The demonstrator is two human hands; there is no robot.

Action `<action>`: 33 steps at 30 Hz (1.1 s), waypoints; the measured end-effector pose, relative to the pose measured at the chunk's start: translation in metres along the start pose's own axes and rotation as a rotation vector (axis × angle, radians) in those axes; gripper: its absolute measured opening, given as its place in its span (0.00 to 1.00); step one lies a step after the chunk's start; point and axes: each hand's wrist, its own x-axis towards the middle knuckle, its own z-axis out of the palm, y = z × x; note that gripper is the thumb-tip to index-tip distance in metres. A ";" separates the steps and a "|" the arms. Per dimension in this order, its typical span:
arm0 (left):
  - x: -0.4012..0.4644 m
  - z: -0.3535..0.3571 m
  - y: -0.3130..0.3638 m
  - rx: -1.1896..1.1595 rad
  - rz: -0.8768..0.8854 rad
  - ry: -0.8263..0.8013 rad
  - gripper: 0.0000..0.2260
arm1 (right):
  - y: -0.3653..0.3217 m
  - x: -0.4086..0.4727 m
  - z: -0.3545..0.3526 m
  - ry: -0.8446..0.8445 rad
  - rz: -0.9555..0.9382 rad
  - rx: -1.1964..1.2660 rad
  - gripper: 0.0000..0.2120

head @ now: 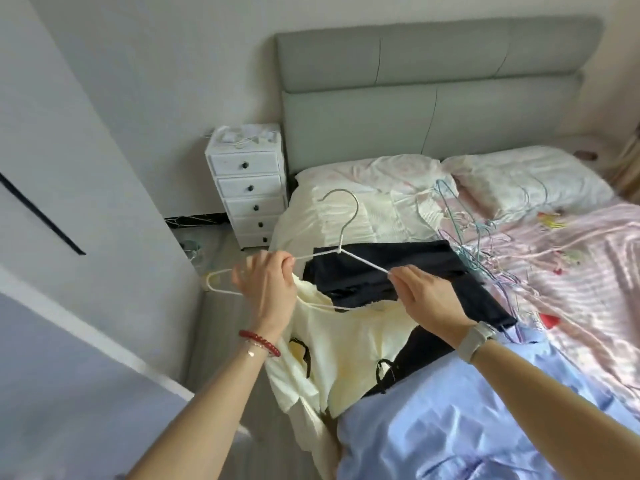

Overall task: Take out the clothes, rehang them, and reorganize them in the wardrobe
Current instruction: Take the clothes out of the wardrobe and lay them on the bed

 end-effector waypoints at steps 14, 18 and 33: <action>0.148 0.024 0.010 -0.048 -0.084 0.226 0.24 | -0.034 0.159 0.047 0.185 0.108 0.528 0.08; 0.196 0.036 0.025 -0.130 -0.036 0.113 0.26 | -0.027 0.219 0.041 0.283 0.245 0.663 0.09; 0.291 0.246 0.154 -0.126 0.259 -0.373 0.24 | 0.251 0.286 0.046 0.768 0.905 0.568 0.12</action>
